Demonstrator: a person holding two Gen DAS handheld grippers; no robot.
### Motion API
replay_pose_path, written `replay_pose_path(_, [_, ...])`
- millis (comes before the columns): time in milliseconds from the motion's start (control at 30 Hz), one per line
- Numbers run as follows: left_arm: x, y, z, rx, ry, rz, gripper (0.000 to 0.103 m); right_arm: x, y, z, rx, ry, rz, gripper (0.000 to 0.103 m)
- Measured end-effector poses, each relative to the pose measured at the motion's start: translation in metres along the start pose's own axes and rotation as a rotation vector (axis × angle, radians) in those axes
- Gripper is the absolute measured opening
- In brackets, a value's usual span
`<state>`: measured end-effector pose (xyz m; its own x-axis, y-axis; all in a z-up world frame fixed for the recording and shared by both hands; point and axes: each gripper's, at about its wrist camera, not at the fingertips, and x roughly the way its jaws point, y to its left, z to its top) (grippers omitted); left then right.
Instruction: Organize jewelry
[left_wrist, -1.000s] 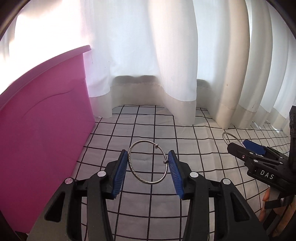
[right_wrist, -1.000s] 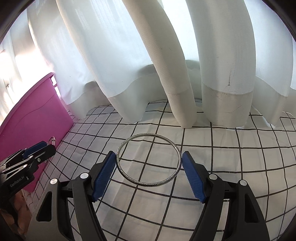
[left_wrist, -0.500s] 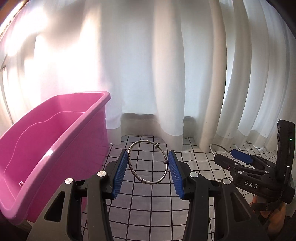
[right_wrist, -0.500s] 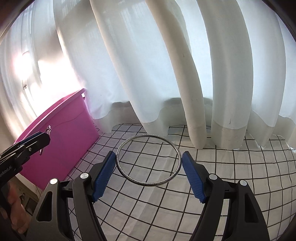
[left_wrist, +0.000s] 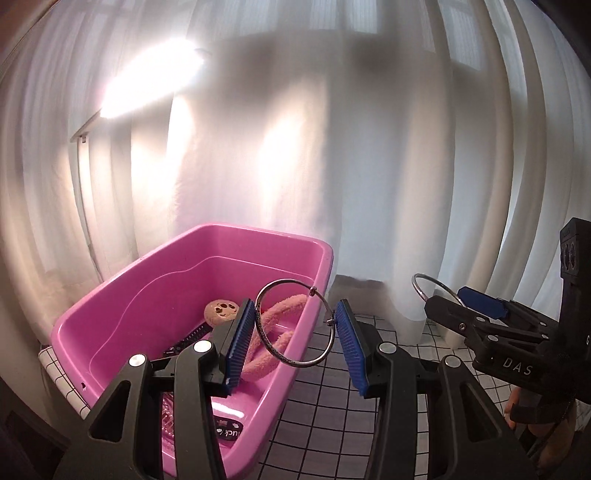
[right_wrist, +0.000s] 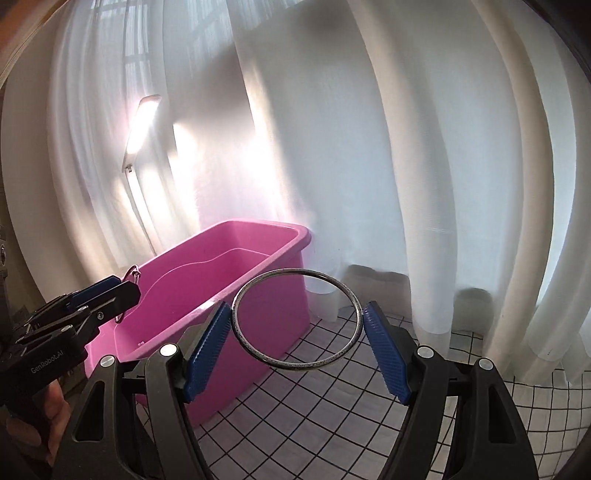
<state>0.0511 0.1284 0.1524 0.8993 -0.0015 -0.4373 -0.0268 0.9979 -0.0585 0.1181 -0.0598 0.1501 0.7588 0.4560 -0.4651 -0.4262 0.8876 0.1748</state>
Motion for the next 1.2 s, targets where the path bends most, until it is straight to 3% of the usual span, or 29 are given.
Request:
replay_pose_path(333, [0.028, 0.092, 0.007, -0.095, 0.067, 0.161, 0.044, 0.059, 0.089, 0.040, -0.143, 0.078, 0.096, 0.071])
replay_pose_path(500, [0.044, 0.118, 0.004, -0.124, 0.113, 0.218, 0.045, 0.098, 0.111, 0.044, -0.165, 0.142, 0.093, 0.071])
replay_pose_path(700, [0.058, 0.133, -0.002, -0.176, 0.162, 0.219, 0.047, 0.133, 0.117, 0.038, -0.158, 0.213, 0.070, 0.071])
replay_pose_path(733, [0.057, 0.135, -0.002, -0.177, 0.163, 0.230, 0.050, 0.135, 0.118, 0.036, -0.161, 0.220, 0.060, 0.072])
replay_pose_path(800, [0.055, 0.137, -0.002, -0.181, 0.159, 0.232, 0.073, 0.136, 0.119, 0.034, -0.170, 0.233, 0.047, 0.072])
replay_pose_path(900, [0.048, 0.139, 0.000, -0.196, 0.135, 0.242, 0.091, 0.135, 0.120, 0.035, -0.184, 0.228, 0.005, 0.072])
replay_pose_path(1200, [0.049, 0.139, -0.002, -0.200, 0.157, 0.247, 0.091, 0.134, 0.117, 0.030, -0.164, 0.226, -0.015, 0.073])
